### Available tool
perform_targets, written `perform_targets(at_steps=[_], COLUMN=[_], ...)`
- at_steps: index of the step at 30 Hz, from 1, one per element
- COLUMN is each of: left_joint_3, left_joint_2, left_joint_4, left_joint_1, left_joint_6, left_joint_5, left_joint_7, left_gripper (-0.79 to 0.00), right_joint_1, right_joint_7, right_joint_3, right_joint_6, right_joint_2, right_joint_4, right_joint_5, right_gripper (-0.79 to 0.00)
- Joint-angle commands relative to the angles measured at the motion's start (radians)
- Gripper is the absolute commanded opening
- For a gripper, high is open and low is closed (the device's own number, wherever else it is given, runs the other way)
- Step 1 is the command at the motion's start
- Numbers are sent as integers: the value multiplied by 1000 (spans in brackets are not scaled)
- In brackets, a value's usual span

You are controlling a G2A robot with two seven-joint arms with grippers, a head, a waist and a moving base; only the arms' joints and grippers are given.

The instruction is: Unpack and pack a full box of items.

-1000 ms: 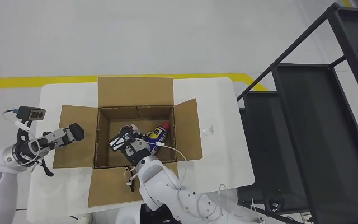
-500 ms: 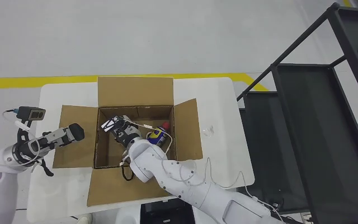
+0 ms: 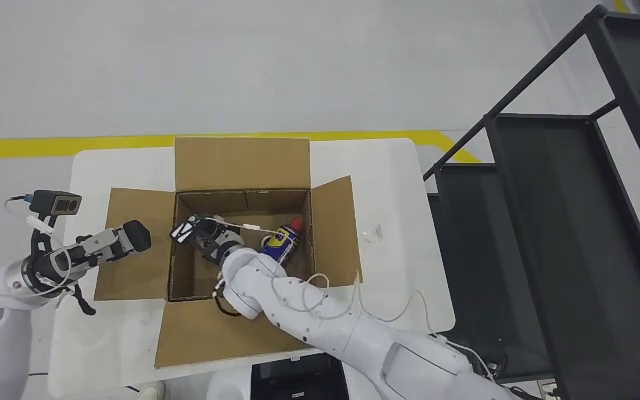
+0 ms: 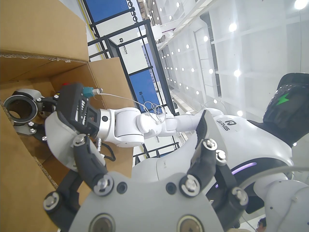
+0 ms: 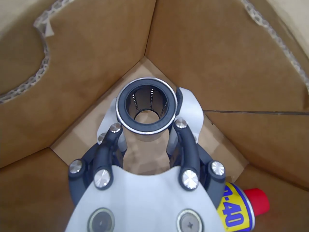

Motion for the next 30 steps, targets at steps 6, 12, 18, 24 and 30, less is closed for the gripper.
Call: perform_targets(at_steps=[6,12,18,24,30], left_joint_3=[0,0,0,0,0], left_joint_2=[0,0,0,0,0], left_joint_4=[0,0,0,0,0], left_joint_1=[0,0,0,0,0], left_joint_6=[0,0,0,0,0], left_joint_5=[0,0,0,0,0], left_joint_7=[0,0,0,0,0], left_gripper=[0,0,0,0,0], right_joint_1=[22,37,54,44,-16], right_joint_7=[18,22,29,39,25], right_joint_3=[8,20,30,35,61], right_joint_6=[0,-1,3,-3,-3], right_joint_2=[-24,-40,-54,-56,-28], right_joint_4=[36,63,92,80,5], right_joint_5=[25,40,40,8,-74], right_gripper=[-785,-622,0,0,0])
